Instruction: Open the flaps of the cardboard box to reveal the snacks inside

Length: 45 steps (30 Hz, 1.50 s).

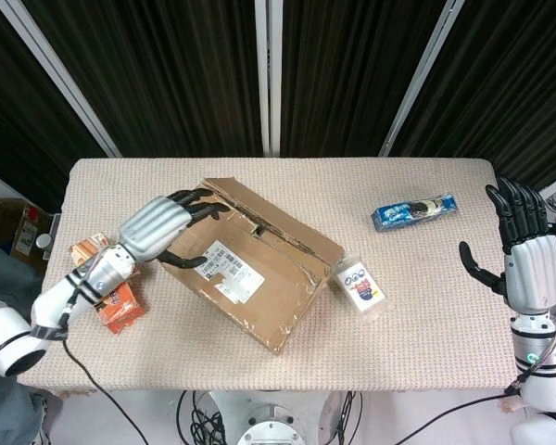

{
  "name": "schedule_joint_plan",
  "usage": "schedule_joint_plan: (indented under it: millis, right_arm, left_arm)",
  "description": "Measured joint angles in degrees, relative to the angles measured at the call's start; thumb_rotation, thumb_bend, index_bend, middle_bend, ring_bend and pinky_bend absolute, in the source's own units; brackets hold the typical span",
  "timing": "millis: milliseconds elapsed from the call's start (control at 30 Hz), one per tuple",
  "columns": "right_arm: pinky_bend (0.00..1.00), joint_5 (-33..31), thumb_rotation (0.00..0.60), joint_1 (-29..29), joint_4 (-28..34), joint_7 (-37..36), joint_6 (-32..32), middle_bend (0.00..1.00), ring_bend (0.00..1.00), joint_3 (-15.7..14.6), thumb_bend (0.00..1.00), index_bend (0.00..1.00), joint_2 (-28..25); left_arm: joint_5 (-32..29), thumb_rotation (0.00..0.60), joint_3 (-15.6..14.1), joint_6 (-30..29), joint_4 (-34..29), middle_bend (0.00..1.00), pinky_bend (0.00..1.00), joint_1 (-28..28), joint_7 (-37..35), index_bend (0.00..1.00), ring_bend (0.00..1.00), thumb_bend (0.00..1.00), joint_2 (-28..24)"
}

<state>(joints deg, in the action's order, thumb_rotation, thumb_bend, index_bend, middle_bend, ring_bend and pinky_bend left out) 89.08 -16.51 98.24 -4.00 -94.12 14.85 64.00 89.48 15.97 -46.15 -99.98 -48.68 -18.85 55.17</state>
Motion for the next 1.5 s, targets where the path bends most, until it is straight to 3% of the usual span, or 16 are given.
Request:
schedule_joint_plan:
  millis: [233, 333, 500, 700, 800, 1000, 1500]
  right_arm:
    - [0.00, 0.06, 0.600, 0.72, -0.92, -1.44, -0.38, 0.00, 0.00, -0.08, 0.28, 0.00, -0.38]
    - [0.00, 0.01, 0.600, 0.82, -1.29, -1.81, -0.30, 0.00, 0.00, -0.08, 0.28, 0.00, -0.39]
    - [0.00, -0.19, 0.600, 0.94, -1.91, -2.72, -0.08, 0.00, 0.00, -0.01, 0.27, 0.00, -0.39]
    - [0.00, -0.78, 0.600, 1.09, -2.99, -4.00, 0.28, 0.00, 0.00, 0.04, 0.25, 0.00, -0.21]
    - [0.00, -1.10, 0.600, 1.05, -3.54, -4.70, 0.67, 0.00, 0.00, 0.11, 0.25, 0.00, -0.01]
    - [0.00, -1.34, 0.600, 0.93, -4.25, -5.29, 1.07, 0.00, 0.00, 0.16, 0.24, 0.00, 0.48]
    - [0.00, -1.94, 0.600, 1.10, -4.52, -4.91, 1.39, 0.00, 0.00, 0.31, 0.25, 0.00, 0.92]
  left_arm:
    - [-3.65, 0.522, 1.31, 5.80, 4.01, 0.34, 0.21, -7.16, 0.54, 0.19, 0.11, 0.06, 6.40]
    - [-5.32, 0.493, 1.29, 7.91, 6.09, 0.35, 0.21, -9.18, 0.65, 0.19, 0.11, 0.00, 8.49]
    - [-8.24, 0.458, 1.22, 10.79, 9.40, 0.34, 0.21, -12.04, 0.60, 0.19, 0.11, 0.00, 11.54]
    - [-10.25, 0.300, 0.13, 14.19, 10.60, 0.28, 0.21, -13.92, 1.90, 0.19, 0.11, 0.00, 11.93]
    - [-10.89, 0.217, -0.75, 15.65, 10.75, 0.21, 0.21, -14.58, 2.28, 0.29, 0.10, 0.00, 11.58]
    - [-11.93, 0.114, -1.71, 17.30, 10.92, 0.20, 0.20, -15.29, 2.31, 0.33, 0.10, 0.00, 11.25]
    - [-13.50, 0.095, -2.92, 18.69, 10.87, 0.21, 0.20, -16.64, 4.00, 0.29, 0.09, 0.00, 11.60]
